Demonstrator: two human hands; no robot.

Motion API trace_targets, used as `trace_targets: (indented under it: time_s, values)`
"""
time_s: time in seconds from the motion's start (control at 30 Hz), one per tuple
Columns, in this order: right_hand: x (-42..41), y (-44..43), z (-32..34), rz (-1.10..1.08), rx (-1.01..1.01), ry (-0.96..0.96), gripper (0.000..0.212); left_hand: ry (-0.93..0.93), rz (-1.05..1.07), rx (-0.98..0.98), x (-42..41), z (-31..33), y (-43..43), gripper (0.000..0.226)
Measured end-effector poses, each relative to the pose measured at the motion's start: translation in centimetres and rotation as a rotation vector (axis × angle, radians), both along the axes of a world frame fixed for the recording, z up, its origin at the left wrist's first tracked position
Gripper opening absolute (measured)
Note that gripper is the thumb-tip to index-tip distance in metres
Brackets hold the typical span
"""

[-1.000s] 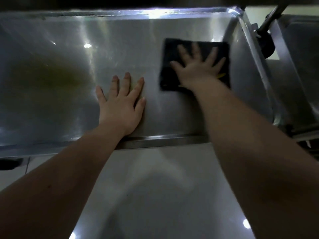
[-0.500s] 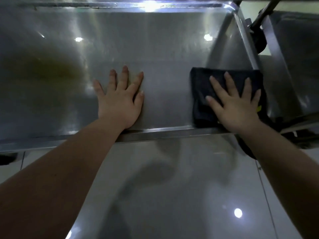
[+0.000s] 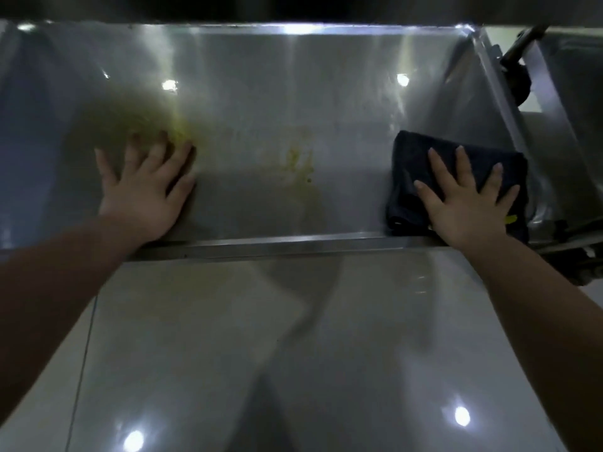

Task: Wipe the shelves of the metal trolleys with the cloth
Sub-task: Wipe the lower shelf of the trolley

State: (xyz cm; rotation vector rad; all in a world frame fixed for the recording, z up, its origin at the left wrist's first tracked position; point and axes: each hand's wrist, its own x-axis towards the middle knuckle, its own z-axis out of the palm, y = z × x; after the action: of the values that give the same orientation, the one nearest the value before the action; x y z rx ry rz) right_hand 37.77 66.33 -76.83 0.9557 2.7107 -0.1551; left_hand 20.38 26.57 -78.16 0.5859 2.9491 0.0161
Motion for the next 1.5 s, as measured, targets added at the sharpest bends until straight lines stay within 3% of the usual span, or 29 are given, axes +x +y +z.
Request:
trace_targets:
  time_s: [0.07, 0.27, 0.4, 0.6, 0.77, 0.97, 1.1, 1.33, 1.43, 1.5]
  values:
    - [-1.4, -4.3, 0.0, 0.03, 0.0, 0.009, 0.063, 0.007, 0.018, 0.001, 0.3, -0.5, 0.0, 0.066]
    - [-7.0, -21.6, -0.4, 0.41, -0.084, 0.043, 0.064, 0.01, 0.051, -0.011, 0.1, -0.7, -0.2, 0.056]
    - [-8.8, -19.6, -0.7, 0.477, -0.069, 0.086, 0.062, 0.003, 0.056, 0.024, -0.2, -0.9, -0.3, 0.054]
    - [-4.6, -2.8, -0.3, -0.025, 0.029, 0.084, 0.063, 0.019, 0.058, 0.035, 0.0, -1.3, 0.2, 0.055]
    - [-6.9, -4.4, -0.5, -0.147, 0.047, 0.093, 0.064, 0.027, 0.052, 0.029, 0.3, -1.1, 0.9, 0.057]
    - [-15.2, -20.4, -1.1, 0.393, 0.018, 0.154, 0.063, 0.018, 0.059, -0.001, 0.3, -0.9, 0.4, 0.059]
    - [-17.6, -20.6, -1.1, 0.546, -0.032, 0.157, 0.062, -0.008, 0.067, 0.013, -0.1, -0.8, 0.1, 0.061]
    - [-16.0, -5.7, -0.9, 0.058, 0.022, 0.11, 0.064, 0.011, 0.063, 0.037, -0.1, -1.1, 0.2, 0.058]
    - [-15.9, -5.9, -0.9, -0.029, 0.045, 0.079, 0.065, 0.03, 0.053, 0.029, -0.1, -1.2, 0.4, 0.059]
    - [-17.5, -9.1, -0.9, 0.023, 0.04, 0.113, 0.064, 0.026, 0.049, 0.027, -0.1, -1.1, 0.5, 0.059]
